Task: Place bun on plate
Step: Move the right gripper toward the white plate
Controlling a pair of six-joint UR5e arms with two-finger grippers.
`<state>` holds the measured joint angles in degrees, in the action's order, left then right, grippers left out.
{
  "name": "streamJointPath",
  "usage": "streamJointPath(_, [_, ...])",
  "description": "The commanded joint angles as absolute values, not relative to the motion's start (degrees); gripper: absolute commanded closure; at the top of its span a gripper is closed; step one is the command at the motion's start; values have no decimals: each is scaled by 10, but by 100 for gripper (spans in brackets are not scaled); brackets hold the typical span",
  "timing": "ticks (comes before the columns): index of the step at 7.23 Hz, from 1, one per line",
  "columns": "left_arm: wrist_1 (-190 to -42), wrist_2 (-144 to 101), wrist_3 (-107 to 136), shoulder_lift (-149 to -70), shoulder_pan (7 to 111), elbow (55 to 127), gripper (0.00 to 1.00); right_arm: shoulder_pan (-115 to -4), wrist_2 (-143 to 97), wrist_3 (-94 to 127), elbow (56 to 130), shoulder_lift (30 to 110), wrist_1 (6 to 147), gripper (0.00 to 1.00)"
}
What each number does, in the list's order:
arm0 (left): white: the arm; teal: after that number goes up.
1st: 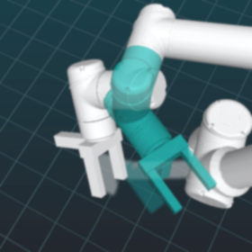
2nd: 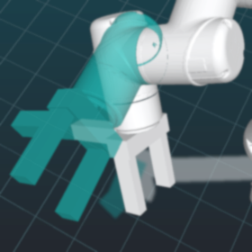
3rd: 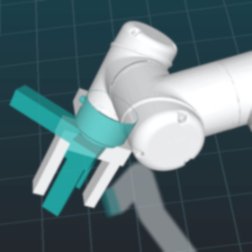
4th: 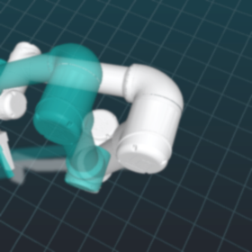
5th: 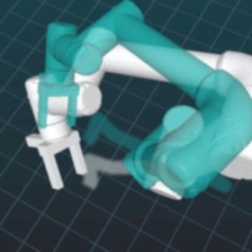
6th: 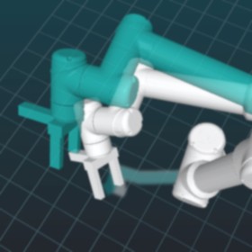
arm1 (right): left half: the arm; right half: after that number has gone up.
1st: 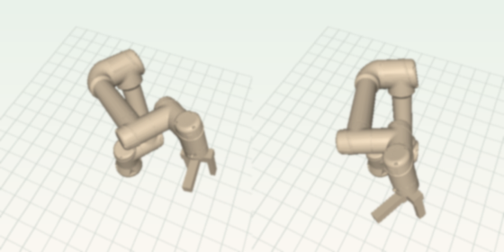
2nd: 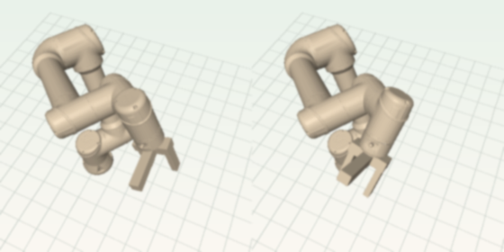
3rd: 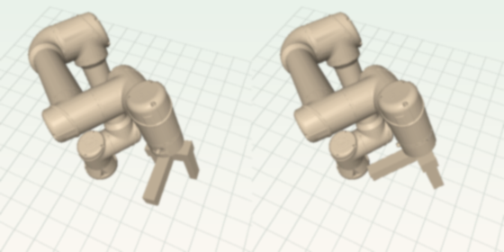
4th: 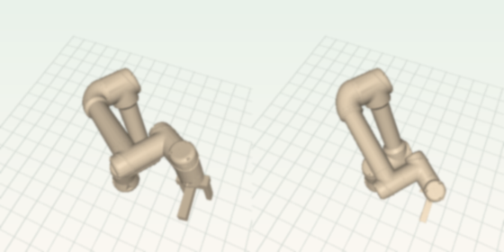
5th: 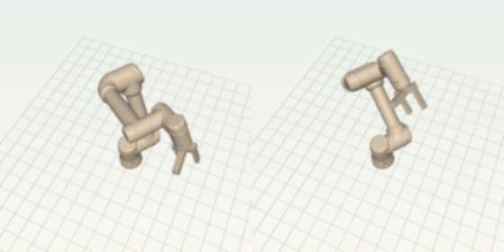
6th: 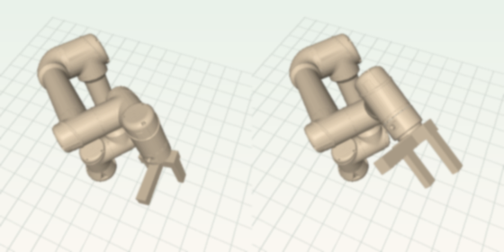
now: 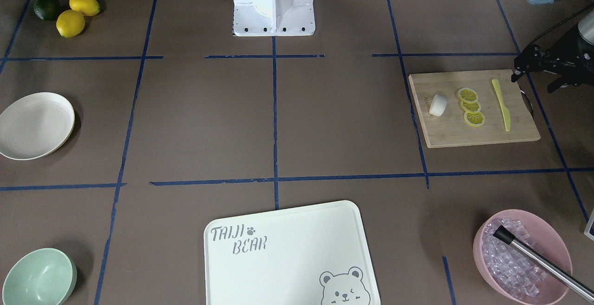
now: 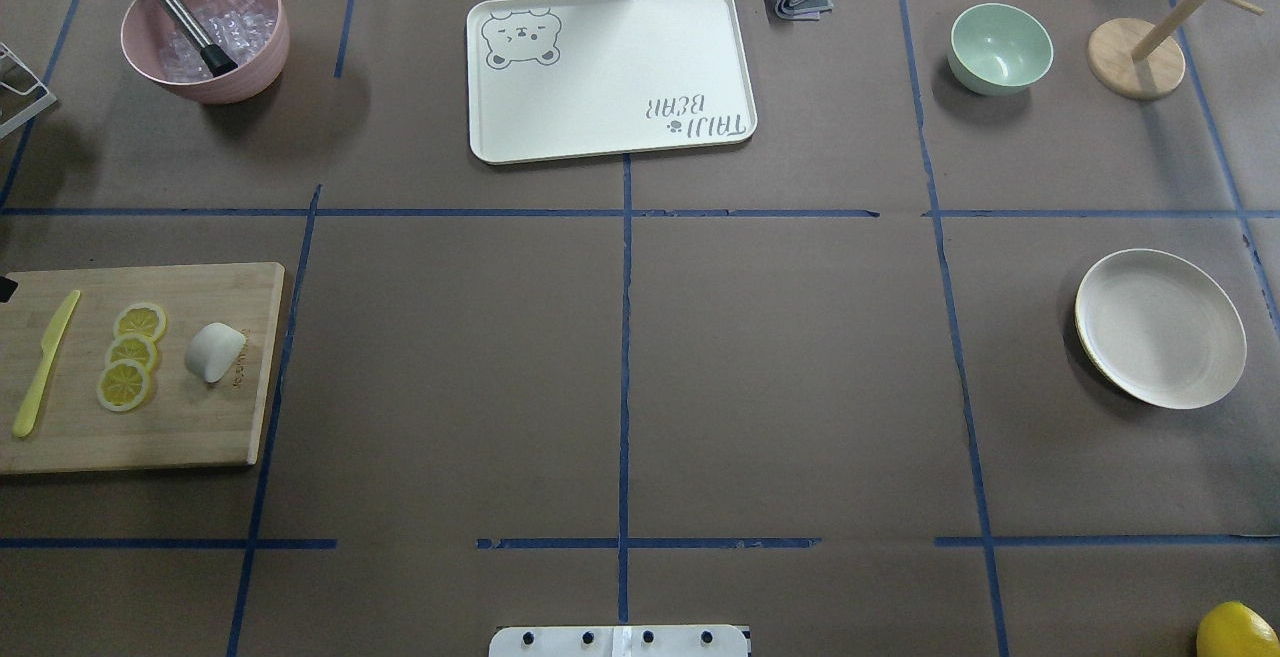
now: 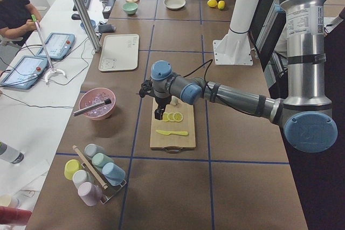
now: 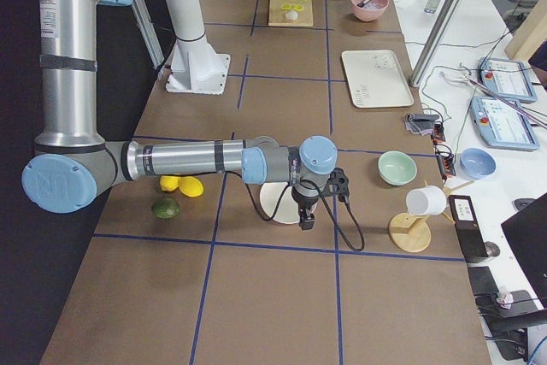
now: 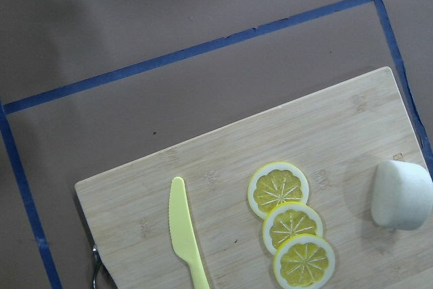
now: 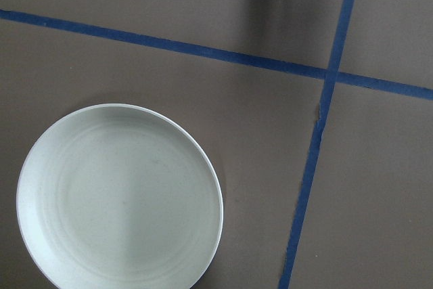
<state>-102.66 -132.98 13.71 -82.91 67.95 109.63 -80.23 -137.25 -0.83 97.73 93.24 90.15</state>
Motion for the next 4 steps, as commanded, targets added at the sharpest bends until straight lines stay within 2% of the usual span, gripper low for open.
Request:
streamJointPath(1, [-1027, -1328, 138, -826, 679, 1102, 0, -747, -1360, 121, 948, 946, 793, 1])
streamJointPath(4, [-1027, -1328, 138, -826, 678, 1109, 0, -702, -1330, 298, 816, 953, 507, 3])
